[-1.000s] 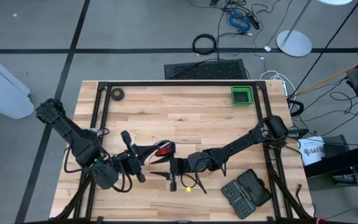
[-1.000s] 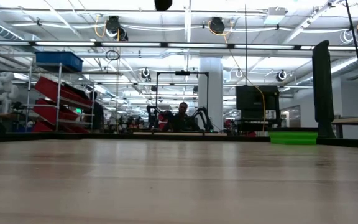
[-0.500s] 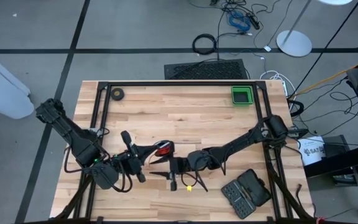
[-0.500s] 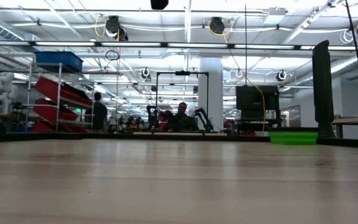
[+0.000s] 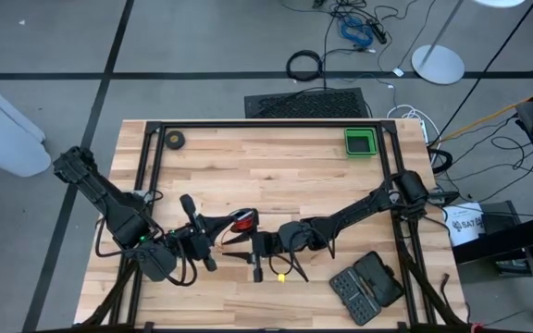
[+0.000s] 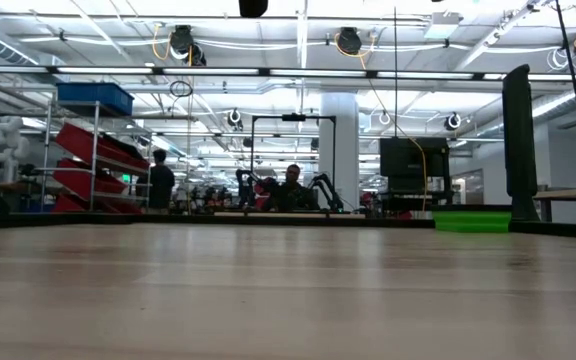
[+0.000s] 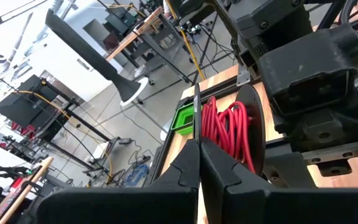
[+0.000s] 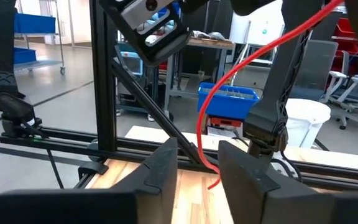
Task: Coil cords
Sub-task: Coil the red wire on the black spool
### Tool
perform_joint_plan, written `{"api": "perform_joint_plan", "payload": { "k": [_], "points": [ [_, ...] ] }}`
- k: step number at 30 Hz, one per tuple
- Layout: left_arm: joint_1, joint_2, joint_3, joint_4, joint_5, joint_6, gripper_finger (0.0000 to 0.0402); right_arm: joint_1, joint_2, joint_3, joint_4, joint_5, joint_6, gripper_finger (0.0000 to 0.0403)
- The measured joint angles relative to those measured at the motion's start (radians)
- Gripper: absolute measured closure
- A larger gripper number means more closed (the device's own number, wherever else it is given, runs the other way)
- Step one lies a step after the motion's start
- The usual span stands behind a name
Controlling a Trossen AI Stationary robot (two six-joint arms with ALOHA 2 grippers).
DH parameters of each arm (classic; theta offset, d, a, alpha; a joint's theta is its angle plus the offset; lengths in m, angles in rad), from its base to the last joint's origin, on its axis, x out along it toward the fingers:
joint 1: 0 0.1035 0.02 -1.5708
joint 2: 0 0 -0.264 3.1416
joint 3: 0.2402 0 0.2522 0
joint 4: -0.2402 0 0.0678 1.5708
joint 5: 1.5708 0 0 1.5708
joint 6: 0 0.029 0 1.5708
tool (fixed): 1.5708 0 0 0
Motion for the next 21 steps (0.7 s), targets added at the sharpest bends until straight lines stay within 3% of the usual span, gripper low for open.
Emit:
{"api": "perform_joint_plan", "payload": {
  "k": [8, 21],
  "points": [
    [0.0, 0.0, 0.0, 0.0, 0.0, 0.0, 0.04, -0.003, 0.0, 0.0, 0.002, -0.028, -0.002, 0.0364],
    [0.0, 0.0, 0.0, 0.0, 0.0, 0.0, 0.04, -0.014, 0.0, 0.0, 0.001, -0.038, 0.033, 0.0402]
  ]
}}
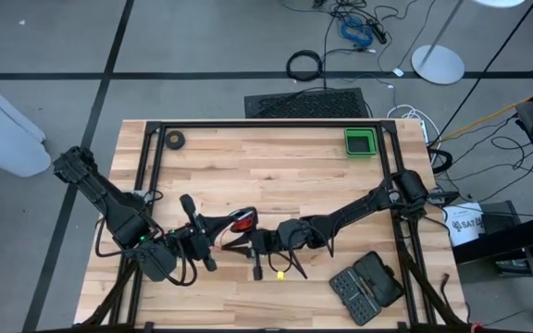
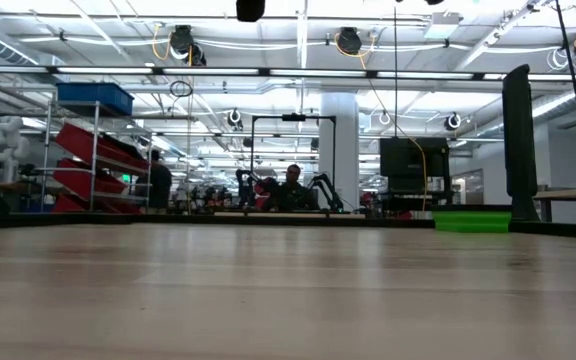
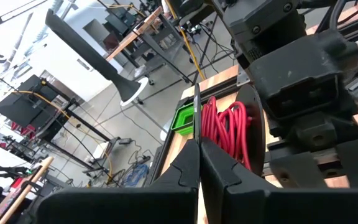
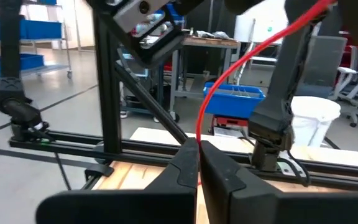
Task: Coil cords
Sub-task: Coil the red wire on the black spool
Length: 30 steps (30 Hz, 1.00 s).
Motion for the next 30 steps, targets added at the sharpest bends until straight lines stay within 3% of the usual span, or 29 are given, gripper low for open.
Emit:
{"api": "perform_joint_plan", "payload": {
  "k": [8, 22, 26, 30],
  "points": [
    [0.0, 0.0, 0.0, 0.0, 0.0, 0.0, 0.04, 0.0, 0.0, 0.0, -0.055, 0.03, 0.005, 0.0403],
    [-0.046, 0.0, 0.0, 0.0, 0.0, 0.025, 0.04, -0.013, -0.04, 0.0, -0.315, 0.277, 0.104, 0.0403],
    [-0.059, -0.002, 0.0, 0.002, -0.004, 0.033, 0.04, 0.003, -0.077, 0.0, -0.337, 0.265, 0.068, 0.0403],
    [-0.058, -0.002, 0.001, -0.004, -0.003, 0.034, 0.04, 0.022, -0.098, 0.001, -0.327, 0.136, 0.038, 0.0403]
  ]
}}
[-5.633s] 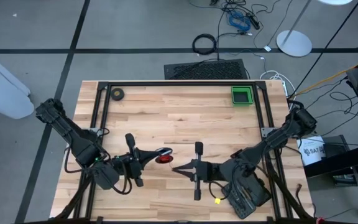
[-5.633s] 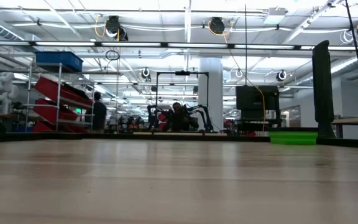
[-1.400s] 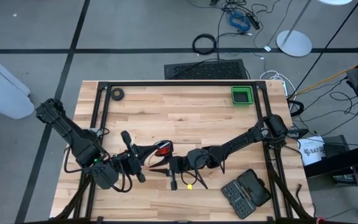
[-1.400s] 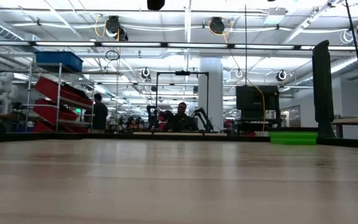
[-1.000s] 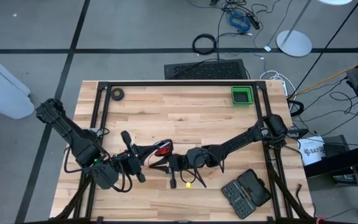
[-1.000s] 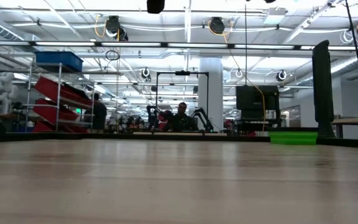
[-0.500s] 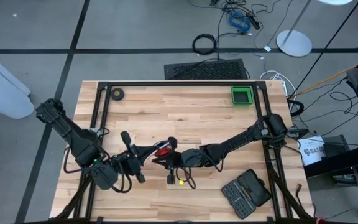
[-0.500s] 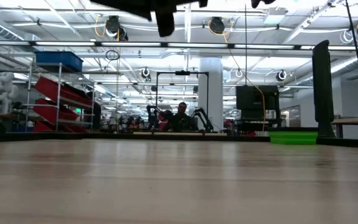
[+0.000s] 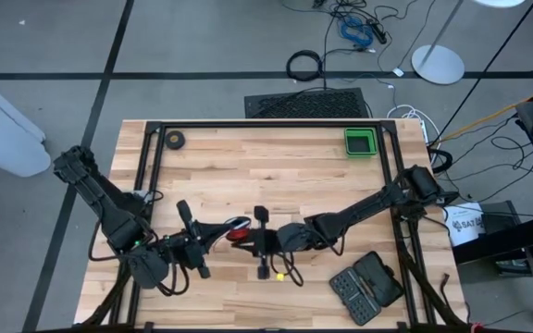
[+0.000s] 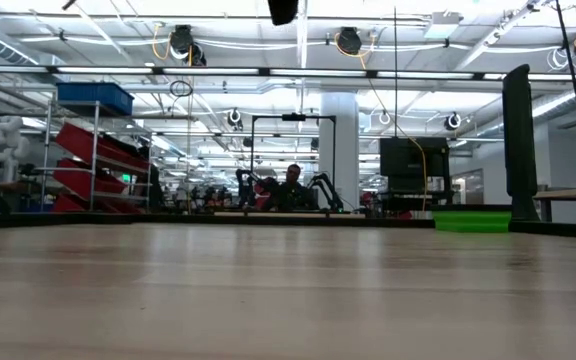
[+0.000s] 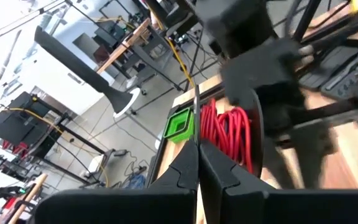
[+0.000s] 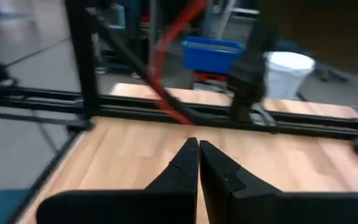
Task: Coil cords
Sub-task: Coil the red wire on the black spool
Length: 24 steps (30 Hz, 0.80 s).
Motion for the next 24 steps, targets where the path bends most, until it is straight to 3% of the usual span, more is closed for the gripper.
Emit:
{"api": "perform_joint_plan", "payload": {
  "k": [5, 11, 16, 24],
  "points": [
    [0.0, 0.0, 0.0, 0.004, -0.002, 0.0, 0.04, 0.003, 0.034, -0.001, 0.043, -0.037, -0.033, 0.0384],
    [0.003, 0.0, 0.0, 0.006, -0.008, 0.002, 0.04, 0.002, 0.128, 0.0, 0.33, -0.031, -0.121, 0.0326],
    [0.003, 0.0, 0.0, 0.027, -0.01, 0.018, 0.04, -0.001, 0.161, 0.0, 0.379, -0.035, -0.121, 0.0289],
    [0.01, 0.0, 0.0, 0.035, -0.011, 0.017, 0.04, -0.001, 0.175, 0.0, 0.445, -0.044, -0.14, 0.0281]
  ]
}}
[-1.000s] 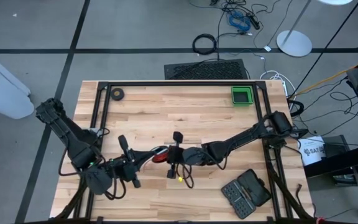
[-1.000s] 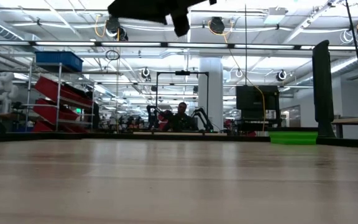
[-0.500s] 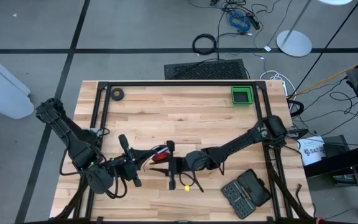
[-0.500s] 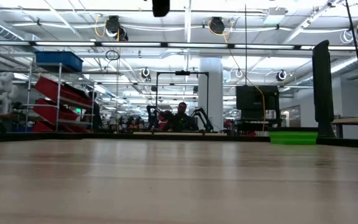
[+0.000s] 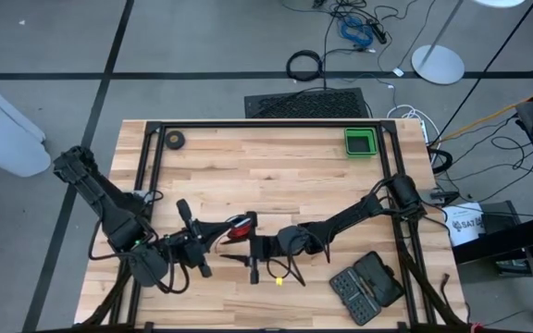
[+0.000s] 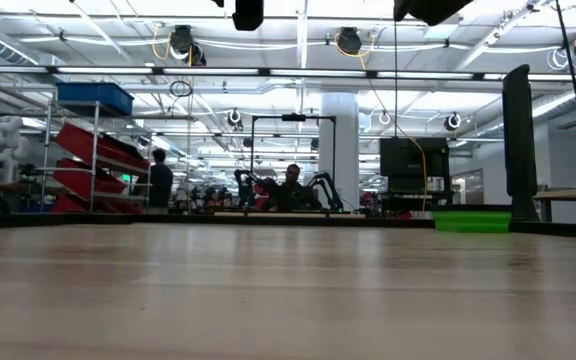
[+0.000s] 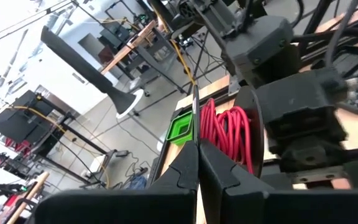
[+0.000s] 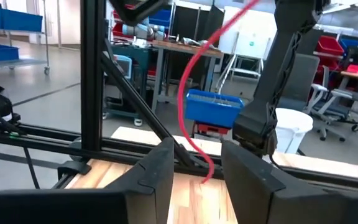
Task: Coil cords
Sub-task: Coil the red wire on the black spool
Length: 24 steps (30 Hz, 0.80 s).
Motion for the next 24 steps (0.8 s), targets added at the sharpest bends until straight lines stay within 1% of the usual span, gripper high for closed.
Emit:
{"api": "perform_joint_plan", "payload": {
  "k": [5, 17, 20, 24],
  "points": [
    [0.021, 0.0, 0.0, 0.02, 0.008, 0.0, 0.04, 0.0, 0.0, 0.012, 0.012, -0.048, -0.01, 0.0282],
    [0.027, 0.0, 0.0, 0.021, 0.011, -0.011, 0.04, -0.001, -0.001, 0.034, -0.007, -0.052, -0.014, 0.0284],
    [0.026, 0.0, 0.0, 0.021, 0.011, -0.019, 0.04, -0.001, -0.001, 0.034, -0.008, -0.052, -0.014, 0.0298],
    [0.026, 0.0, 0.0, 0.021, 0.012, -0.019, 0.04, -0.001, -0.001, 0.034, -0.014, -0.053, -0.012, 0.0344]
  ]
}}
